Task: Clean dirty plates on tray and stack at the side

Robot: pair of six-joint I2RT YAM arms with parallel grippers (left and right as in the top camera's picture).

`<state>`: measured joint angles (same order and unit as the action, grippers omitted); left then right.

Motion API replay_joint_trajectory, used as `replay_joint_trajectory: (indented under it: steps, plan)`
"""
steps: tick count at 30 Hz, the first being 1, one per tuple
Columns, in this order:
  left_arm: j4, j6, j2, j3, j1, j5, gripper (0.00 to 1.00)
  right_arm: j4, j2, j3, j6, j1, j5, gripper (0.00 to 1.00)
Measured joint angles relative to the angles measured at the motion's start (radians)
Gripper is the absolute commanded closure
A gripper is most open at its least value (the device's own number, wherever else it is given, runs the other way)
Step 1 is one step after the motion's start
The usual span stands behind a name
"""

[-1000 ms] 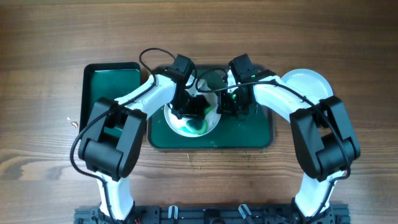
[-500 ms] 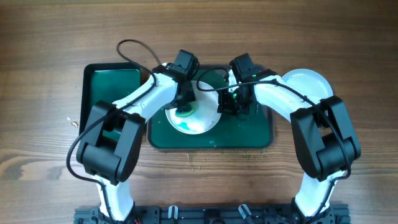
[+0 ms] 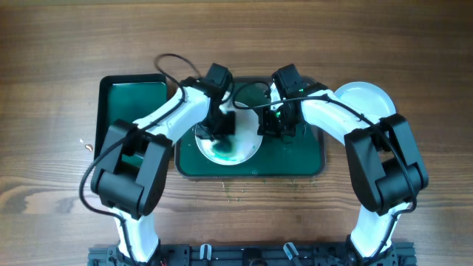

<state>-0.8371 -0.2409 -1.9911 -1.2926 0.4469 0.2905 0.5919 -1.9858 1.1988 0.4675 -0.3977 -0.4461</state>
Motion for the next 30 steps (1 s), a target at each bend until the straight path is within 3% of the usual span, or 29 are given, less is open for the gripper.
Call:
replay_joint_trajectory:
  steps: [2,6,10,13,18,21,26,30]
  plan:
    - [0.014,0.104,-0.013,0.013,0.011,0.133,0.96,0.0,0.0,0.0,0.0,0.0,0.0,0.95]
    - [0.086,0.205,-0.032,0.027,0.017,0.257,0.96,0.001,0.0,0.0,0.0,0.0,0.001,0.96]
    - [0.183,0.235,-0.037,0.033,0.016,0.27,0.96,-0.002,0.0,0.0,0.0,0.002,0.002,0.96]
    - [0.252,0.189,-0.038,0.033,0.017,0.218,0.96,-0.003,0.0,0.0,0.004,0.006,0.002,0.96]
    - [0.344,0.001,-0.021,0.023,0.03,-0.028,0.96,-0.004,0.0,0.0,0.004,0.006,0.002,0.96]
    - [0.349,-0.122,-0.013,0.014,0.032,-0.254,0.96,-0.004,0.0,0.0,0.004,0.006,0.002,0.96]
    - [0.246,-0.299,-0.011,0.009,0.045,-0.585,0.96,-0.014,0.0,0.0,0.004,0.004,0.002,0.96]
    - [0.138,-0.368,-0.002,0.009,0.051,-0.66,0.96,-0.021,0.0,0.0,0.004,-0.005,0.001,0.96]
